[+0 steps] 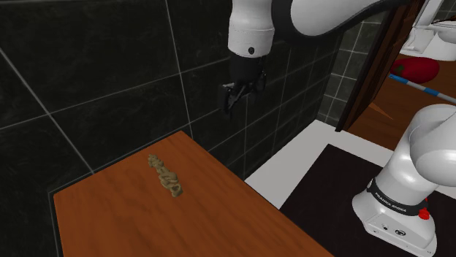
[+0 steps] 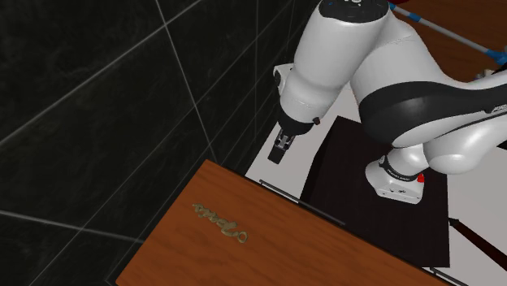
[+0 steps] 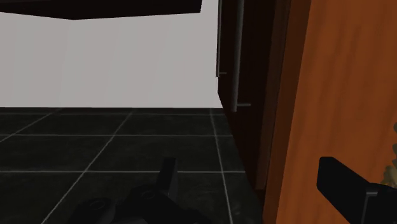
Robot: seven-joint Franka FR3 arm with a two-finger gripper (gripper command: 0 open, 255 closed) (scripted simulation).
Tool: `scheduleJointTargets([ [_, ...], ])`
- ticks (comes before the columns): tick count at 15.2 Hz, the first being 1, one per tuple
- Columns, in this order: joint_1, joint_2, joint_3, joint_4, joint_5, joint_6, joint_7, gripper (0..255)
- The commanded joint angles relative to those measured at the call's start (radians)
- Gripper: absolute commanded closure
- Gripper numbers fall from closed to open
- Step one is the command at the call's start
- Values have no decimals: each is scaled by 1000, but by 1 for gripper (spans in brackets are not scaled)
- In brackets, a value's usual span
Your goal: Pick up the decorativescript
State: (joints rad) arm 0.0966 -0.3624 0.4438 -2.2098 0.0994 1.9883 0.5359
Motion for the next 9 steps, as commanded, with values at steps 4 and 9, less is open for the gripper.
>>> scheduleJointTargets([
  [4,-3,171,112,119,-90,43,160,0],
  [9,20,381,197,279,-247,45,340,0],
])
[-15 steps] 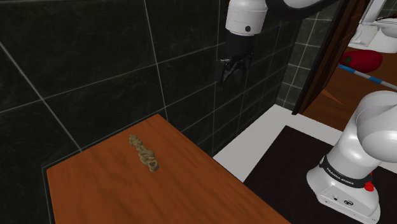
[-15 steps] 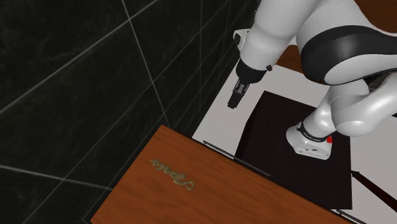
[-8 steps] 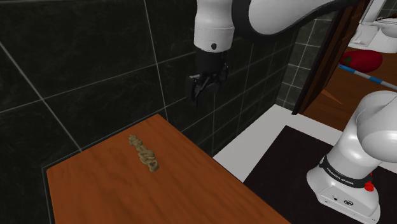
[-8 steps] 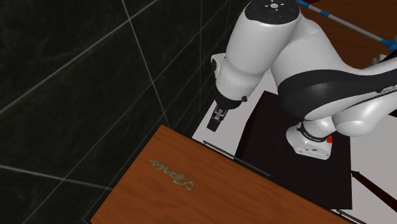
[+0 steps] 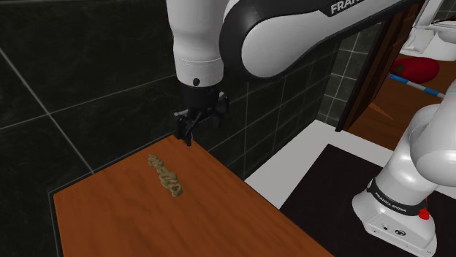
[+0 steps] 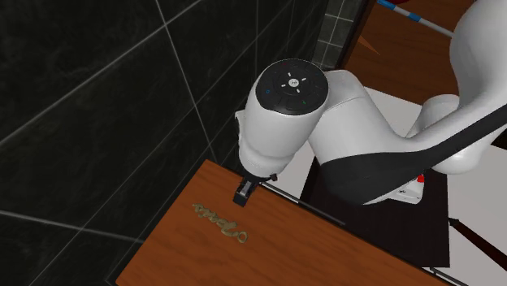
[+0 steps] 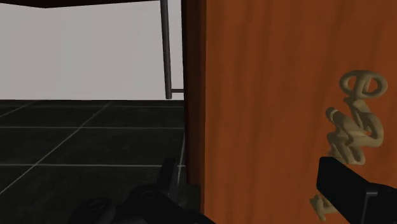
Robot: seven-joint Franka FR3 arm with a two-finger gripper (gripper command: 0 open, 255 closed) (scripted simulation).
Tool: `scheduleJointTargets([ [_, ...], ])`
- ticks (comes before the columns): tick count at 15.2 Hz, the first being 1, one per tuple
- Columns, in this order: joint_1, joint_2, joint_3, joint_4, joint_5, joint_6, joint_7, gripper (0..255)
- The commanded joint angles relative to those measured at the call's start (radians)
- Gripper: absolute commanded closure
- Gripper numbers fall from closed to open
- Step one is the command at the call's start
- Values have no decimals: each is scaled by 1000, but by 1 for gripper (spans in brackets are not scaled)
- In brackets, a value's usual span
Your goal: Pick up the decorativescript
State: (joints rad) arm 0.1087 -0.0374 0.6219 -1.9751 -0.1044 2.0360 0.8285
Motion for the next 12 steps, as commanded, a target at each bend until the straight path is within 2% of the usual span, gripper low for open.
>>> scheduleJointTargets([
  [1,20,102,30,82,-80,-8,83,0],
  [4,77,242,43,204,-190,-38,183,0],
  [8,187,427,26,396,-317,-100,280,0],
  [12,189,438,16,359,-329,-54,293,0],
])
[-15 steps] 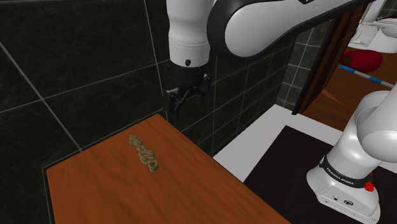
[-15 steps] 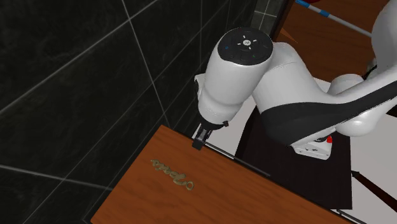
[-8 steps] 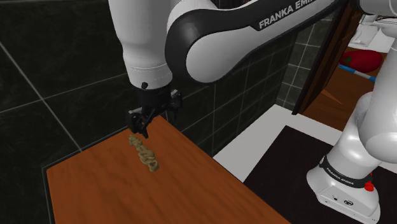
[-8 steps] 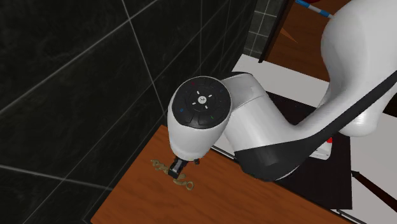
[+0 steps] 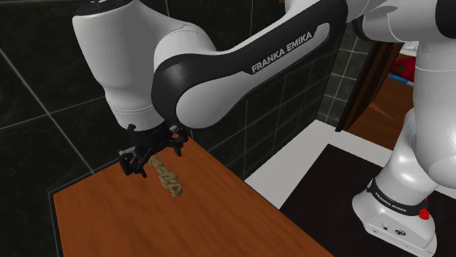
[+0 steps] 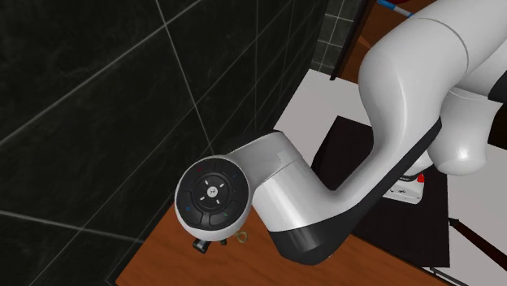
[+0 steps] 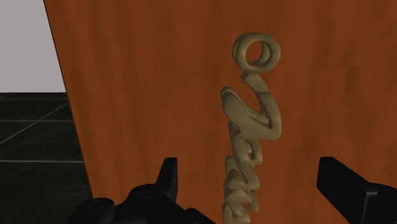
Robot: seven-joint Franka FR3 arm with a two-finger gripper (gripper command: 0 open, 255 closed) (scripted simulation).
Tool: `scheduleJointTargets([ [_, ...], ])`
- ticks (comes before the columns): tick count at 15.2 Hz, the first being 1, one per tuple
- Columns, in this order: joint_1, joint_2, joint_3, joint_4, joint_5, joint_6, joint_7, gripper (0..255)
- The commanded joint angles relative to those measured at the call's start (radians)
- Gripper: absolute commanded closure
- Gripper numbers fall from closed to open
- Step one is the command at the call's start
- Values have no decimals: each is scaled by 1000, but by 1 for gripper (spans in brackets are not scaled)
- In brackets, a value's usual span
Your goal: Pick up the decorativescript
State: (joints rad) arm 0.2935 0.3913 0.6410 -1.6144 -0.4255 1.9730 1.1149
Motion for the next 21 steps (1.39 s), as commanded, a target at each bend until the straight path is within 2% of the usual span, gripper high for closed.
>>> scheduleJointTargets([
  [1,5,13,-4,-10,-11,20,11,0],
  [6,6,24,-9,-31,-22,48,21,0],
  [7,6,24,-9,-30,-22,47,21,255],
  [16,6,24,-9,-31,-22,48,21,255],
  [21,5,5,0,11,-2,-7,2,255],
])
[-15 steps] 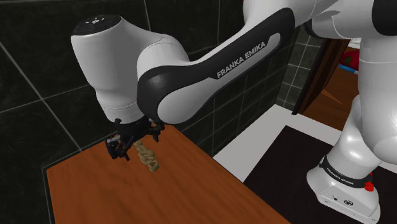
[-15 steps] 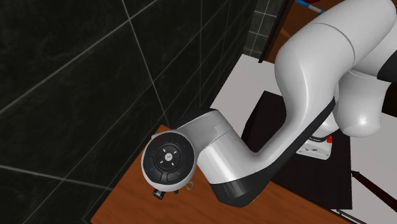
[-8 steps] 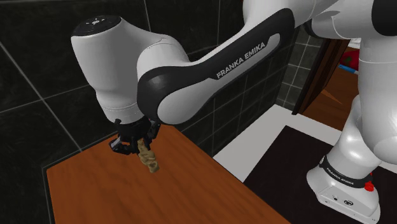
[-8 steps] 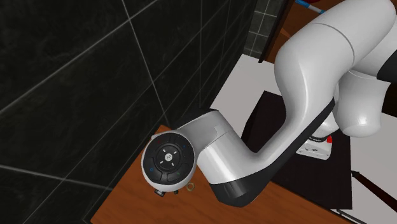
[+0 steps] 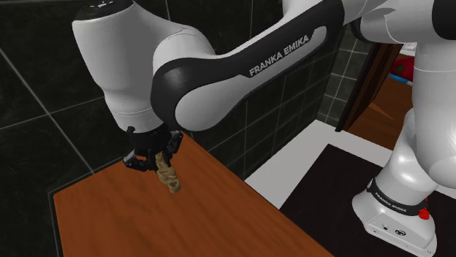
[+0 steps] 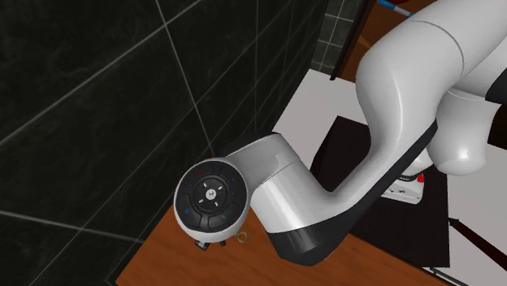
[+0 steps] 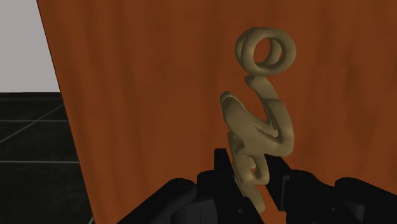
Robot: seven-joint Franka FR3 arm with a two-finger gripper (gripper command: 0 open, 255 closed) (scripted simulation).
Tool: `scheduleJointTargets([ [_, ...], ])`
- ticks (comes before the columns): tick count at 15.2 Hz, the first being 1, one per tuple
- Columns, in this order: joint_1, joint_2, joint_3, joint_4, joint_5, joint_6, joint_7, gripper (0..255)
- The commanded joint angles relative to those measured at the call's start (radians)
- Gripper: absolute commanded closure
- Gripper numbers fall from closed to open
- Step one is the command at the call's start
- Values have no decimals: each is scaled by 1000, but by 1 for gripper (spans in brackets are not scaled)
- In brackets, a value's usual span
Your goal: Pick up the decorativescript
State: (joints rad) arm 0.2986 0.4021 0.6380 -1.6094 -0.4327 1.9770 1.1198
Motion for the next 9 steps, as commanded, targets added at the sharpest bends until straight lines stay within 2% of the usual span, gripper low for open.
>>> scheduleJointTargets([
  [1,0,-9,4,16,8,-23,-7,255],
  [9,6,-26,14,101,29,-118,-34,255],
])
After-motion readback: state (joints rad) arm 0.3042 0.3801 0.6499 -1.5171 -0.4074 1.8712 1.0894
